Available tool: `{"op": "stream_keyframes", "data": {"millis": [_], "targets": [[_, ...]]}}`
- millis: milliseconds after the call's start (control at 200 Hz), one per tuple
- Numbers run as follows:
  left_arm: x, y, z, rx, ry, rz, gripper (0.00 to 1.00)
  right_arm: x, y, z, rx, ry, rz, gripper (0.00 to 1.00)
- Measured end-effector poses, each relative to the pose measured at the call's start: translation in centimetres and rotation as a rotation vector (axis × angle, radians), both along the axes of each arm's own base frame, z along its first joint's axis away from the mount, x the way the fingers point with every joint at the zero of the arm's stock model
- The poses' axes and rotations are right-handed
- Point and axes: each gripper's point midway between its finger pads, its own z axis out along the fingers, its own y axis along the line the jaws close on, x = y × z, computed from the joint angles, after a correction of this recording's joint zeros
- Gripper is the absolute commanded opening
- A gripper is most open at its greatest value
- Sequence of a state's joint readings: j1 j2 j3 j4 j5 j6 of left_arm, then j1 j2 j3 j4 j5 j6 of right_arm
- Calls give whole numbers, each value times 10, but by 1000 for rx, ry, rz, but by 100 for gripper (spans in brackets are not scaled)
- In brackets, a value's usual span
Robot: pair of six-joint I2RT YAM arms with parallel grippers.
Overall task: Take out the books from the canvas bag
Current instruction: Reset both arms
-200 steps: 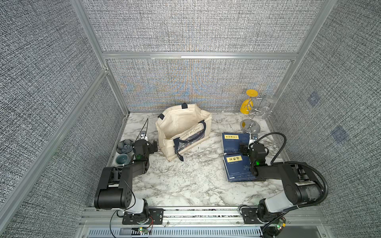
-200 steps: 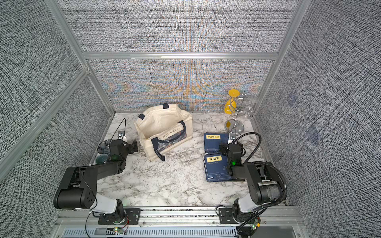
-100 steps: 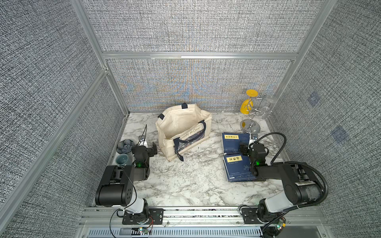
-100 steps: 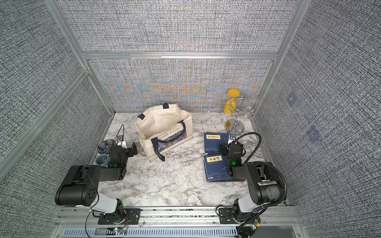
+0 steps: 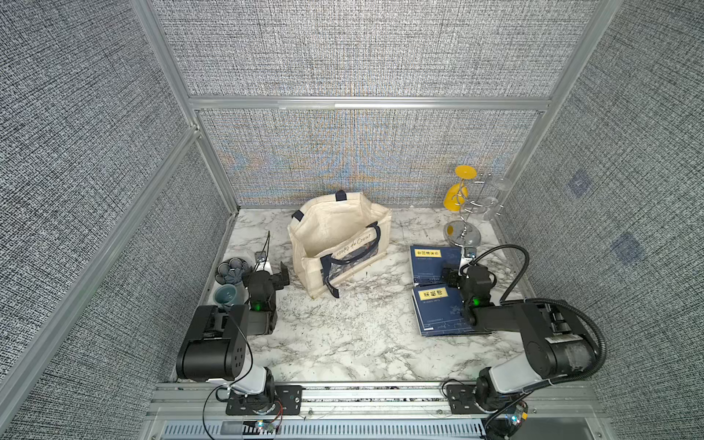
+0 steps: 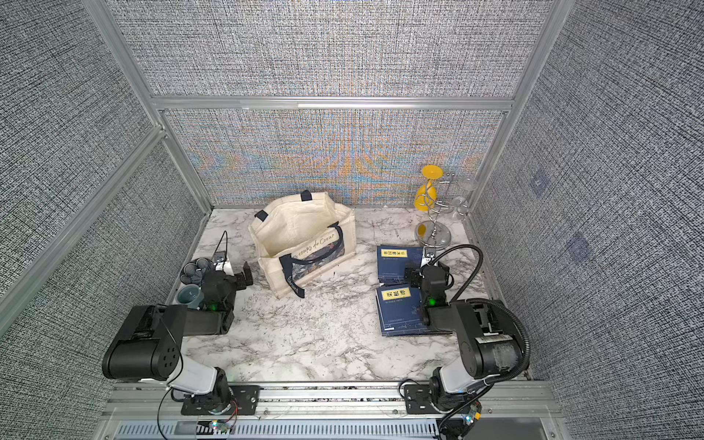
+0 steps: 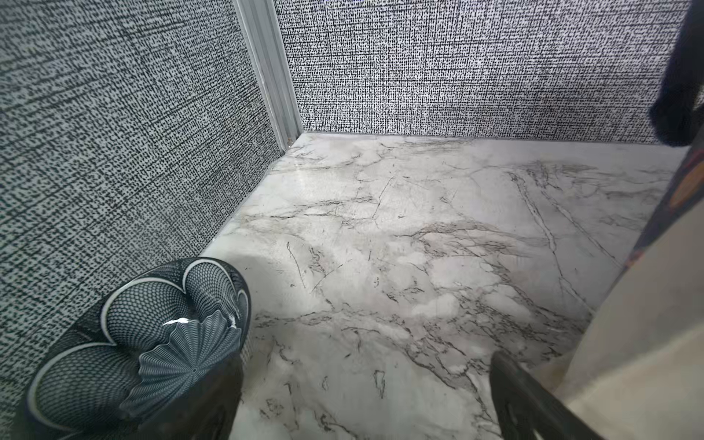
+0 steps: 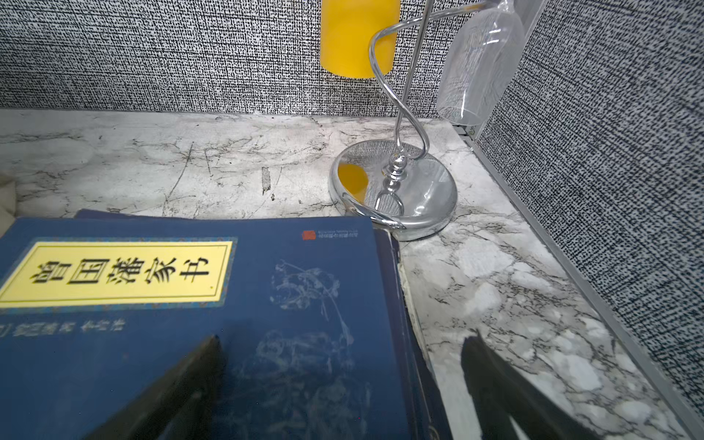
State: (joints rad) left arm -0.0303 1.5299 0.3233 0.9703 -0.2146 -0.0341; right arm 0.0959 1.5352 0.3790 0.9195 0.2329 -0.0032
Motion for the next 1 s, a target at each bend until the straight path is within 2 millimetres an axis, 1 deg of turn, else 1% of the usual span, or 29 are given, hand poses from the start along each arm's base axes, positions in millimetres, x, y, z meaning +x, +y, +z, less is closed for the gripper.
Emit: {"op": "stream_keyframes", "data": {"millis": [220,395,855,1000], "targets": [[0,0,0,0,0,0,100,0,0,0,0,0,0,99],[1,4,0,-5,-1,9,100,0,0,0,0,0,0,99],[0,3,-1,-6,2,5,100,0,0,0,0,0,0,99],[2,-13,-1,-26,2,-110,100,0,0,0,0,0,0,99]]}}
